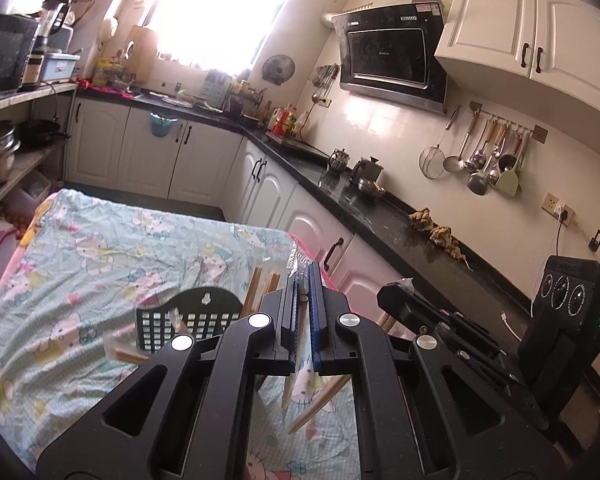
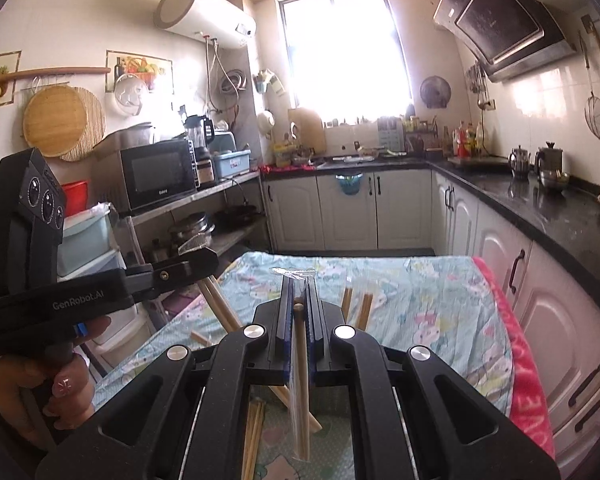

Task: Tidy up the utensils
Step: 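Raise the held chopsticks with both grippers toward the basket, then lower the held chopsticks into the green basket with both grippers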

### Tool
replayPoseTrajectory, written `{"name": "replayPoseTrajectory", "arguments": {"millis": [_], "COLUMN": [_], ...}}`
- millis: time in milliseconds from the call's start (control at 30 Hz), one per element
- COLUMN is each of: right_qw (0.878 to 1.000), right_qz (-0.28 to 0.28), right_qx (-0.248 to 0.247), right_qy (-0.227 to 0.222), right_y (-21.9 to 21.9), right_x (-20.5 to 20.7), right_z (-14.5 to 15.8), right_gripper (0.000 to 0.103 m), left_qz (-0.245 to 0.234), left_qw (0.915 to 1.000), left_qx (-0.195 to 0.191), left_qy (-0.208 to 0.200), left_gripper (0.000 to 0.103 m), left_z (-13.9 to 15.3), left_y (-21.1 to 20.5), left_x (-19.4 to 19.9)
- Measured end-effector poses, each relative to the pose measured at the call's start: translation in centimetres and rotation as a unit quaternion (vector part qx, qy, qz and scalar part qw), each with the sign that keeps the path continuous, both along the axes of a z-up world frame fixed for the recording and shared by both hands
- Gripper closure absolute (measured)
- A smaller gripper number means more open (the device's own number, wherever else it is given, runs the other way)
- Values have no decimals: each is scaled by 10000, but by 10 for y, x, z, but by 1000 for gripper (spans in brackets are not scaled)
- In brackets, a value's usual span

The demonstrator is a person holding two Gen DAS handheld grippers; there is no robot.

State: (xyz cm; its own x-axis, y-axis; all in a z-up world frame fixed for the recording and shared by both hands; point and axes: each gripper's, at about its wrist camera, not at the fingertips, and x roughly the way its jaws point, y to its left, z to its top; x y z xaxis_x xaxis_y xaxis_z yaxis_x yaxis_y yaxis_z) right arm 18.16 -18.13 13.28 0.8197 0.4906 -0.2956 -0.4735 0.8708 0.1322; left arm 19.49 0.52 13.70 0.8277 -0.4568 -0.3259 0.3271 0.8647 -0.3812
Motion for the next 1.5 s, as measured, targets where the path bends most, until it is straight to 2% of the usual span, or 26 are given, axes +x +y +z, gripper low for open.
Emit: {"name": "replayPoseTrajectory", "arguments": {"millis": [467,833,1167,1500], "right_qw": [9988,9957,9921,9932], "right_qz": [-48,-52,-105,-199], "right_qx": [11,128,137,-65], "right_qy": [-491,-917,-1245,-1149], "right_y": [3,6,7,12], "right_x": [8,20,33,52], "right_z": [37,56,58,32], "right_gripper": [97,97,97,97], "left_qz": [90,531,917,978], "left_qw": [9993,9957,9922,9918], "left_qx": [6,324,474,637], "left_qy": [-351,-691,-698,-525], "left_gripper": [101,101,101,101], "left_z": [30,48,38,9], "left_y": [5,11,20,15], "left_x": [8,23,43,57]}}
